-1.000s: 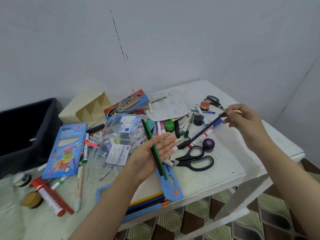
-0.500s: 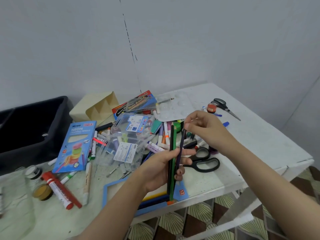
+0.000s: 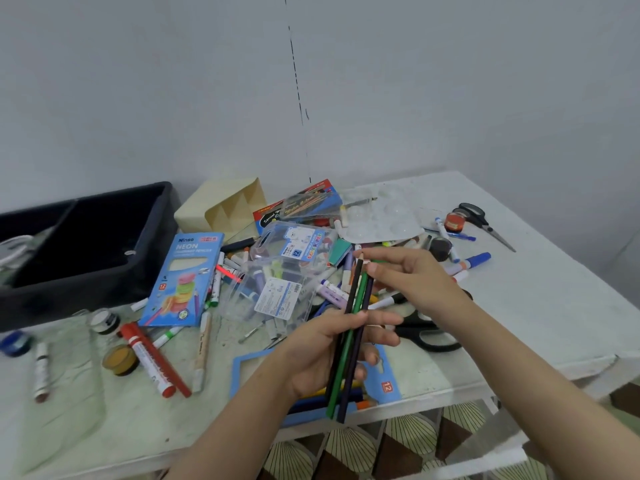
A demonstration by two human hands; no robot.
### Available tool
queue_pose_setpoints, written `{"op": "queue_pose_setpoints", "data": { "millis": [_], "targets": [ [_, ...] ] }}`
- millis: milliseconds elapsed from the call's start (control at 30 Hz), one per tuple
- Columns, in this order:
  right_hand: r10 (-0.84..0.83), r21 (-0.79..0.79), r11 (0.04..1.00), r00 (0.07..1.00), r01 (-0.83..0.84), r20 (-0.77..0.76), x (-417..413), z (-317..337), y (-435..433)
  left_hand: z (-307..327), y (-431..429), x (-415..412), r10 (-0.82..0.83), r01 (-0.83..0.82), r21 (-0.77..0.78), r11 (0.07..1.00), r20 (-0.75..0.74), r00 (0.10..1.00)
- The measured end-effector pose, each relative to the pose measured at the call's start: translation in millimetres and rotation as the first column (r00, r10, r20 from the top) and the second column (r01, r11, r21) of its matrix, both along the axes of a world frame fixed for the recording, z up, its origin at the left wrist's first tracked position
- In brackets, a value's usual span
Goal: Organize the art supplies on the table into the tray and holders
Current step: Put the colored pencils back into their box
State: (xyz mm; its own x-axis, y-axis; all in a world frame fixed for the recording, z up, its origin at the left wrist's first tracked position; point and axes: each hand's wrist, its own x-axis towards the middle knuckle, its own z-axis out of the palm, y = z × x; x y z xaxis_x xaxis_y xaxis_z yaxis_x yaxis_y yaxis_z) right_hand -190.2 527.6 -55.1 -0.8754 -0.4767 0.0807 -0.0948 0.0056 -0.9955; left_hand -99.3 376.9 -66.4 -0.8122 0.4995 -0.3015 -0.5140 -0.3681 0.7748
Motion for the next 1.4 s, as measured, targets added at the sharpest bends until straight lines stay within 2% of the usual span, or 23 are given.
{"op": "queue_pose_setpoints", "data": {
  "millis": [300,600,700,767,967,1067,1233,1400],
  "targets": [
    [0.043,0.012,0.999,0.999,-0.043,-0.026,3,2,-4,1,-5,0,0.019,-0.021,0.041,0.999,0.047,0.999],
    [0.055,0.042,0.998,0.998,-0.054,-0.017,4,2,-1,5,-1,-2,0.099,-0.099,-0.012,0.995,0.036,0.994],
    [0.016,0.063,0.998,0.998,-0.012,-0.054,-1,7,-1,8,-1,-6,0.133,-0.133,-0.015,0.991,0.028,0.991],
    [-0.048,0.150,0.986,0.991,0.067,-0.124,-15,9,-1,10,-3,-11,0.167,-0.167,0.002,0.986,0.026,0.986],
    [-0.220,0.444,0.811,0.901,0.382,-0.374,-96,10,1,16,-18,-34,0.351,-0.359,0.117,0.926,0.080,0.933],
    [-0.175,0.589,0.675,0.872,0.444,-0.457,-141,7,-3,17,-30,-48,0.455,-0.473,0.149,0.868,0.141,0.879],
    [-0.039,0.734,0.459,0.836,0.501,-0.547,-184,-3,-15,12,-54,-64,0.556,-0.591,0.151,0.793,0.217,0.802],
    [0.068,0.788,0.386,0.837,0.480,-0.543,-201,-8,-28,8,-64,-73,0.585,-0.626,0.152,0.765,0.240,0.774]
  ]
}}
